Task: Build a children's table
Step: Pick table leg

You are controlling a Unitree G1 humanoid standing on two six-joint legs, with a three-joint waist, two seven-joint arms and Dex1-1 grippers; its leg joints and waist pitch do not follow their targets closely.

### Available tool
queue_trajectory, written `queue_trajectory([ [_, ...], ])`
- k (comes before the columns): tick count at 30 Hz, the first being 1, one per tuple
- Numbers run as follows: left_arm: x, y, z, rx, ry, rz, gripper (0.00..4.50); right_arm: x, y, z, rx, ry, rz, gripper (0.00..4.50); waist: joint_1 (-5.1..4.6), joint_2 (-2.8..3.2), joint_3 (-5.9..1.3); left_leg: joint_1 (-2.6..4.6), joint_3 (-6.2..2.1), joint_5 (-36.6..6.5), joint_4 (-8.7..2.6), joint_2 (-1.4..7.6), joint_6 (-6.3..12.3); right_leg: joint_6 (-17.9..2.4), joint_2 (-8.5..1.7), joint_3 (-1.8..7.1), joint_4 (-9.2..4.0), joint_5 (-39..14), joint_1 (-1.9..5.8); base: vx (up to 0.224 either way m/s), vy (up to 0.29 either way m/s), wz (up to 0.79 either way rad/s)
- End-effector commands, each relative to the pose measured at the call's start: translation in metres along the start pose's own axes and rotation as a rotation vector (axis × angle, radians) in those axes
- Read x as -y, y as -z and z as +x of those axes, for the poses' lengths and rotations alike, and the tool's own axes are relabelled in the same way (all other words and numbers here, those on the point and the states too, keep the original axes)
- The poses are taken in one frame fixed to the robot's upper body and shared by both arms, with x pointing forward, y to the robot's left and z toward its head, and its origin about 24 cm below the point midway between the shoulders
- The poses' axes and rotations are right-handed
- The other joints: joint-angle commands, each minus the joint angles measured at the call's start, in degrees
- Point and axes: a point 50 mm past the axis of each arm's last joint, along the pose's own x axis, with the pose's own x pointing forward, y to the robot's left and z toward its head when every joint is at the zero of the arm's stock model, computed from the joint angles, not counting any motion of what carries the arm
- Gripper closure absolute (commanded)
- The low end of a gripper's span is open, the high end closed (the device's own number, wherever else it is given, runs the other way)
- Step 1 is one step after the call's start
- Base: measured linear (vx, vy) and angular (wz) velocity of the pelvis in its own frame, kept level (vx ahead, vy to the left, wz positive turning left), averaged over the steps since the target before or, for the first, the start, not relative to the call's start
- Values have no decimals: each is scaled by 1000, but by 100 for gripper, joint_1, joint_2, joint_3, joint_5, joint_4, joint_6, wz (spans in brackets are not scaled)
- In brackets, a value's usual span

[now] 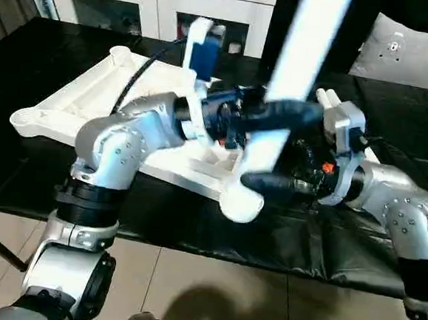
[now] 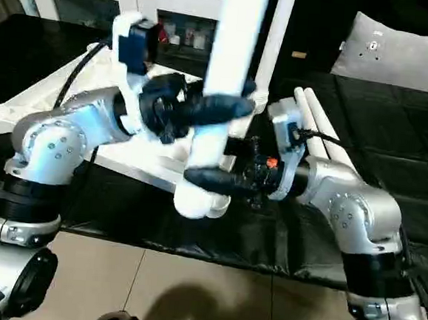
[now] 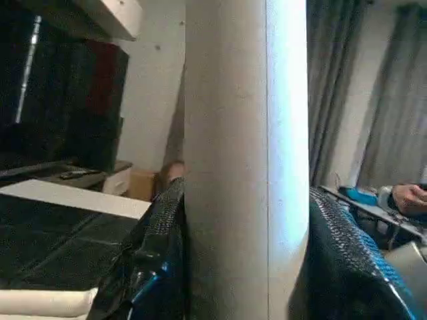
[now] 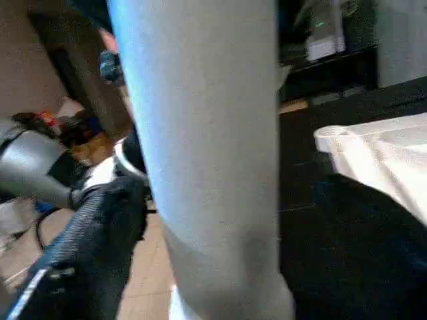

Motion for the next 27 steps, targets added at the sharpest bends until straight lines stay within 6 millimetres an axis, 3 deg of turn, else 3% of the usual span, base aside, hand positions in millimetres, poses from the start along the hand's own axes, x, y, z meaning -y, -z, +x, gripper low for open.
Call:
queue_trajectory([
  [1,4,-3,3,-8,29,32,265,-2,-6,2,-21,-38,-34,73,37,-49,-470,70,-27,-662,-336,177,233,-1048,-422,236,-383,-1247,381,0,0,0],
  [4,4,-2,5,-11,38,37,265,-3,-6,3,-35,-73,-29,85,37,-52,-467,70,-27,-684,-334,177,223,-1041,-420,235,-391,-1301,382,0,0,0],
  [16,5,0,9,-20,43,54,265,-1,-1,6,-56,-94,-4,205,72,-43,-479,83,-29,-660,-324,184,212,-1087,-418,236,-371,-1204,379,0,0,0],
  [27,3,-1,11,-16,20,70,265,0,5,6,-100,-89,7,251,126,-40,-484,92,-27,-662,-312,187,209,-1076,-418,238,-369,-1217,372,0,0,0],
])
